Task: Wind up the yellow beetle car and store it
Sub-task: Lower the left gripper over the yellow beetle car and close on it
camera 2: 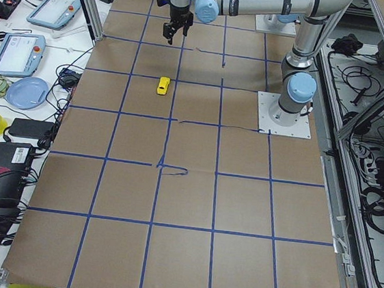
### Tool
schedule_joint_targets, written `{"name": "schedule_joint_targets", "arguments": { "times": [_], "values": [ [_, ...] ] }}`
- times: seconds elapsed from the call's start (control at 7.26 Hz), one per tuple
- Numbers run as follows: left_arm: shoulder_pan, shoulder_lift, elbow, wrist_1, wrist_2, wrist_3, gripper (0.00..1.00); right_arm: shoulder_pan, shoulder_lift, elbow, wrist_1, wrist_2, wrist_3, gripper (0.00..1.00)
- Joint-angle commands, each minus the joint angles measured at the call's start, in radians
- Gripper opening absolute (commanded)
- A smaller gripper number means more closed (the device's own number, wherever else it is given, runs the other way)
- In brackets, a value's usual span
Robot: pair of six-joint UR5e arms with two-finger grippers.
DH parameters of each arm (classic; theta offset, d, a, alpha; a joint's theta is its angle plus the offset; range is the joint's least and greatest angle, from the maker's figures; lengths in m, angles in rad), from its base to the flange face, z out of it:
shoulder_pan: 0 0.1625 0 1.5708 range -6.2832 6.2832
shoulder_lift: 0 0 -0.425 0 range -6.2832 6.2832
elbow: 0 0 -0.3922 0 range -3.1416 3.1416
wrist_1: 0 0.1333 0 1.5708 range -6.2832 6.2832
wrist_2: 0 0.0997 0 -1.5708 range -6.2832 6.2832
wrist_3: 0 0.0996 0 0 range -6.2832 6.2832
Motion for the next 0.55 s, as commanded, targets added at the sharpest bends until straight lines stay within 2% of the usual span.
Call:
{"name": "schedule_joint_targets", "arguments": {
  "times": [0.0, 0.14, 0.28, 0.41],
  "values": [
    [0.065, -0.099, 0.001, 0.050, 0.009, 0.543, 0.94, 0.000, 0.002, -0.001, -0.002, 0.005, 0.001, 1.00],
    [0.066, -0.140, -0.003, 0.117, 0.030, 0.665, 0.94, 0.000, 0.001, -0.001, -0.001, 0.005, 0.000, 1.00],
    [0.066, -0.203, -0.006, 0.193, 0.100, 0.856, 0.93, 0.000, 0.002, -0.001, -0.001, 0.006, 0.001, 1.00],
    [0.066, -0.237, -0.013, 0.232, 0.098, 0.922, 0.93, 0.000, 0.002, -0.001, -0.002, 0.006, 0.002, 1.00]
  ]
}}
